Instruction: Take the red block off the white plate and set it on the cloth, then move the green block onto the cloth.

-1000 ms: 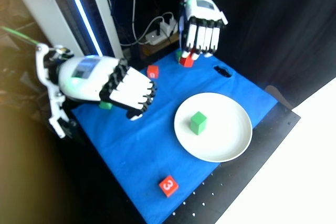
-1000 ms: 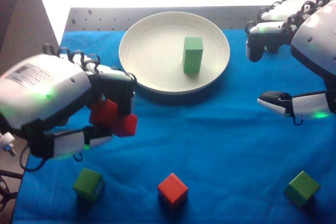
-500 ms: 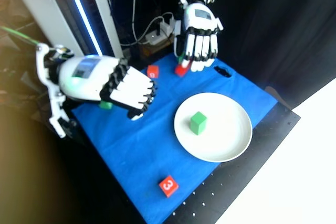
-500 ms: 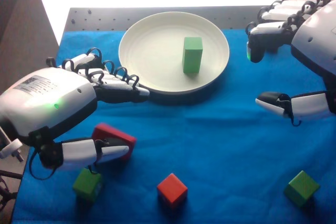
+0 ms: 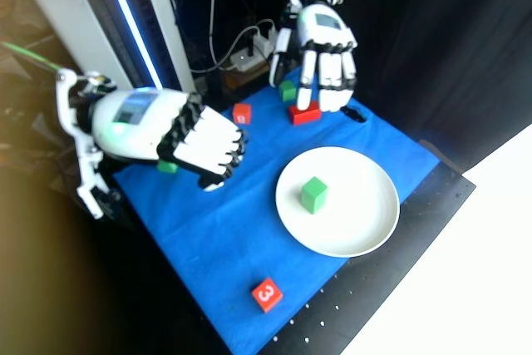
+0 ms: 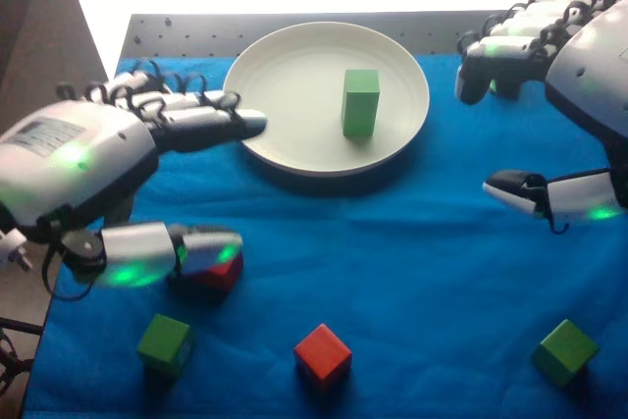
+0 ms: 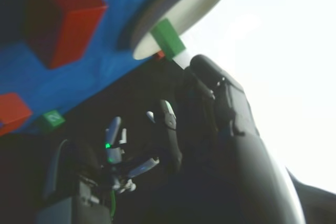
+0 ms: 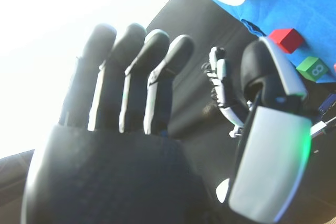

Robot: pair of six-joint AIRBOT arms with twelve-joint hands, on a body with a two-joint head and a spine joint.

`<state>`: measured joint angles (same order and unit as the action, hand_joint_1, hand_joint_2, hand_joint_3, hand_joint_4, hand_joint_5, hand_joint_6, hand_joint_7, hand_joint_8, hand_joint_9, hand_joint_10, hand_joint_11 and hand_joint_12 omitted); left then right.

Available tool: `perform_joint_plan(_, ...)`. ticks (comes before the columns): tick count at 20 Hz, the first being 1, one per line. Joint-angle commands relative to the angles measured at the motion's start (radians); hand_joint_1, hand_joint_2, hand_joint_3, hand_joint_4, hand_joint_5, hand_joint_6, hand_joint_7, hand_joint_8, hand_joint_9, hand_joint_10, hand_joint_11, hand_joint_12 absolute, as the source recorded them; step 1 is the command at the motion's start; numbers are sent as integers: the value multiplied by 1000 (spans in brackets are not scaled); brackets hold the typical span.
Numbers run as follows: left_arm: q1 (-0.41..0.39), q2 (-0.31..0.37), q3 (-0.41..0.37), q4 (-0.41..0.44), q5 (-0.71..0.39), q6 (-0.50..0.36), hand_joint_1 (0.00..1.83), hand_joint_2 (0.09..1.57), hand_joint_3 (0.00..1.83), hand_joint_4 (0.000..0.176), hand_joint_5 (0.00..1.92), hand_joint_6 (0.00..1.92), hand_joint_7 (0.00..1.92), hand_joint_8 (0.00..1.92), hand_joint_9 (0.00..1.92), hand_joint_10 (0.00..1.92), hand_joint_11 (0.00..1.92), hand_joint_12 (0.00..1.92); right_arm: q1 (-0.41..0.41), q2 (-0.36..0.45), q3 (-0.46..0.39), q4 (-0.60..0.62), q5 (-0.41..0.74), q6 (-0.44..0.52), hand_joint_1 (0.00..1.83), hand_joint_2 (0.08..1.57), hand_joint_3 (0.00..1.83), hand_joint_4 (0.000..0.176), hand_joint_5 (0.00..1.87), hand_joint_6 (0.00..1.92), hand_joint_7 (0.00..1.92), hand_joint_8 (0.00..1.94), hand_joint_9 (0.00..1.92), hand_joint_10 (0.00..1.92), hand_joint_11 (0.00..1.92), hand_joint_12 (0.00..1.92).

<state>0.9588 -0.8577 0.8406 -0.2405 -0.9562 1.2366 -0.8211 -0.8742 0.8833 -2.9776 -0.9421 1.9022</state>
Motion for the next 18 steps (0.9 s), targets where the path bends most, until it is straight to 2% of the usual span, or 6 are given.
perform_joint_plan(1,-7,-4,5,6,-140,14,581,1144,6,134,327,3,256,2,269,6,0,801,15,-4,7,-25,-120,-4,985,670,476,0,528,877,524,1105,464,1274,257,1752)
perform_joint_plan(4,-9,-2,4,-42,-167,80,566,1157,5,142,307,0,242,0,260,1,0,788,45,-27,30,-21,-116,-4,988,797,302,0,517,717,530,865,433,1107,216,1639)
perform_joint_plan(7,-8,-2,14,-76,-190,84,638,1146,0,119,345,6,295,7,311,13,0,969,106,-73,72,-22,-65,-4,1003,880,123,0,510,728,555,1003,485,1290,376,1662)
perform_joint_plan(13,-8,-1,17,-102,-217,91,701,1113,0,83,426,1,369,0,429,6,94,1003,195,-164,158,-22,15,-4,1026,936,1,0,687,223,595,607,419,1104,338,1662)
perform_joint_plan(16,-6,5,13,-106,-231,91,703,1090,0,122,472,7,380,0,427,0,111,927,229,-211,206,-20,65,-4,1080,933,0,0,728,49,670,304,470,884,340,1543)
perform_joint_plan(18,-6,5,13,-106,-233,92,703,1088,0,107,491,11,388,3,442,6,130,936,245,-240,239,-12,101,-4,1071,952,1,0,699,9,669,165,482,758,290,1498)
